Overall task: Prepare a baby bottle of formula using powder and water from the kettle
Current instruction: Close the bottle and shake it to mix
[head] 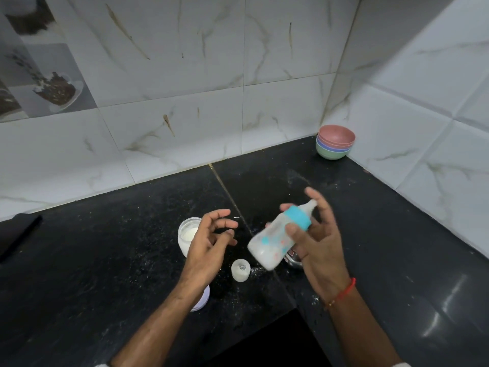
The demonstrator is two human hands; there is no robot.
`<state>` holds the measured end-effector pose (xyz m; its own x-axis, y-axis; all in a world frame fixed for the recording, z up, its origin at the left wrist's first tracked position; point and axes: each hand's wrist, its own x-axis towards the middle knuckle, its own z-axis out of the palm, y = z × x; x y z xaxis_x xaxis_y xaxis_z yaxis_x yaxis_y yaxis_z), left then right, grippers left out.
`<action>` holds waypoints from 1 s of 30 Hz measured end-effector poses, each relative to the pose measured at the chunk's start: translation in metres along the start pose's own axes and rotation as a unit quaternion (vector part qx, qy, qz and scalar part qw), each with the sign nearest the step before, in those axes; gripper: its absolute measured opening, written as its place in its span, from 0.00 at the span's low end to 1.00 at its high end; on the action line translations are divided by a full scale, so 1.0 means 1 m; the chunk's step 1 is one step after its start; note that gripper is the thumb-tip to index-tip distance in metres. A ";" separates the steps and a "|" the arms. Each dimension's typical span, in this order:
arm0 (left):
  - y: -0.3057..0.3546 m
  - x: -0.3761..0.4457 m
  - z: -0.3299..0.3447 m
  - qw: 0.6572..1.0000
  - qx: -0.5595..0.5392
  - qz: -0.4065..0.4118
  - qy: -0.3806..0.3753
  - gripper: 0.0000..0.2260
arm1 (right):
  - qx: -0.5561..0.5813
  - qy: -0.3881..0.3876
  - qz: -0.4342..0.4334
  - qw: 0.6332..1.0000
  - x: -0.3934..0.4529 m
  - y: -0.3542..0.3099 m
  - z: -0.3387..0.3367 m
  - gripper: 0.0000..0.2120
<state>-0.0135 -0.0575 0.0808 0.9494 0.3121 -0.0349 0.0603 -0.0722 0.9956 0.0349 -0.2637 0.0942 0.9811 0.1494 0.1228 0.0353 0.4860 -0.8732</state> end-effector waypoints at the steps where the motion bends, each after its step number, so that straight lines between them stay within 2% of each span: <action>1: 0.000 0.001 0.000 1.000 -0.002 0.001 0.002 0.15 | 0.053 0.062 -0.015 0.997 0.005 -0.001 -0.002 0.34; 3: 0.000 0.000 0.000 1.000 -0.004 0.003 0.002 0.15 | 0.148 0.181 -0.036 0.972 0.012 -0.003 -0.003 0.28; 4: 0.000 -0.001 0.000 1.000 -0.004 0.003 -0.002 0.15 | 0.147 0.184 -0.035 0.971 0.011 -0.001 -0.003 0.28; 5: 0.000 -0.002 0.001 1.000 -0.003 0.004 -0.007 0.15 | 0.114 0.142 -0.025 0.983 0.008 0.002 -0.003 0.30; 7: 0.000 -0.002 0.002 1.000 -0.002 0.006 -0.013 0.15 | 0.009 0.008 0.002 1.000 -0.001 0.001 0.000 0.36; 8: 0.000 -0.002 0.003 1.000 -0.004 0.004 -0.014 0.15 | -0.010 -0.018 -0.002 1.000 -0.002 -0.002 0.001 0.39; 9: 0.000 -0.001 0.003 1.000 -0.006 0.003 -0.013 0.15 | 0.017 0.003 -0.017 1.000 0.000 -0.004 0.000 0.40; 10: 0.000 -0.001 0.003 1.000 -0.008 0.004 -0.011 0.15 | 0.078 0.058 -0.034 0.995 0.003 -0.008 0.000 0.39; 12: -0.001 -0.003 0.003 1.000 -0.011 0.004 -0.009 0.15 | 0.168 0.156 -0.047 0.972 0.008 -0.011 0.002 0.34; 13: -0.001 -0.005 0.003 1.000 -0.012 0.003 -0.011 0.15 | 0.163 0.154 -0.040 0.974 0.008 -0.009 0.001 0.33; 16: -0.001 -0.007 0.005 1.000 -0.013 0.001 -0.016 0.15 | 0.035 0.008 -0.002 0.999 -0.002 -0.008 0.007 0.42; 17: -0.001 -0.007 0.004 1.000 -0.013 0.001 -0.015 0.15 | 0.028 -0.010 -0.012 0.999 -0.004 -0.008 0.007 0.43; 20: 0.000 -0.006 0.002 1.000 -0.009 0.005 -0.008 0.15 | 0.136 0.093 -0.038 0.986 0.001 -0.013 0.007 0.44; 21: 0.000 -0.006 0.002 1.000 -0.009 0.006 -0.008 0.15 | 0.140 0.108 -0.034 0.984 0.002 -0.012 0.007 0.44; 22: 0.000 -0.007 0.002 1.000 -0.009 0.006 -0.009 0.15 | 0.115 0.083 -0.027 0.989 0.002 -0.009 0.007 0.44; 24: 0.002 -0.007 0.003 1.000 -0.007 0.007 -0.014 0.15 | 0.005 -0.020 -0.008 1.000 -0.002 -0.003 0.010 0.43; 25: 0.002 -0.006 0.003 1.000 -0.007 0.007 -0.016 0.15 | -0.012 -0.037 -0.013 0.999 -0.003 -0.003 0.009 0.42; 26: 0.003 -0.006 0.003 1.000 -0.008 0.008 -0.015 0.15 | 0.009 -0.019 -0.027 0.999 -0.001 -0.004 0.007 0.41; 29: 0.003 -0.004 0.001 1.000 -0.014 0.010 -0.004 0.15 | 0.161 0.125 -0.052 0.978 0.008 -0.011 0.000 0.36; 30: 0.003 -0.004 0.001 1.000 -0.014 0.008 -0.003 0.15 | 0.164 0.133 -0.048 0.976 0.009 -0.010 -0.001 0.37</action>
<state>-0.0170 -0.0604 0.0836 0.9520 0.3056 -0.0188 0.0361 -0.0508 0.9981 0.0435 -0.2681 0.1040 0.9925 -0.1181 0.0320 0.1097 0.7430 -0.6602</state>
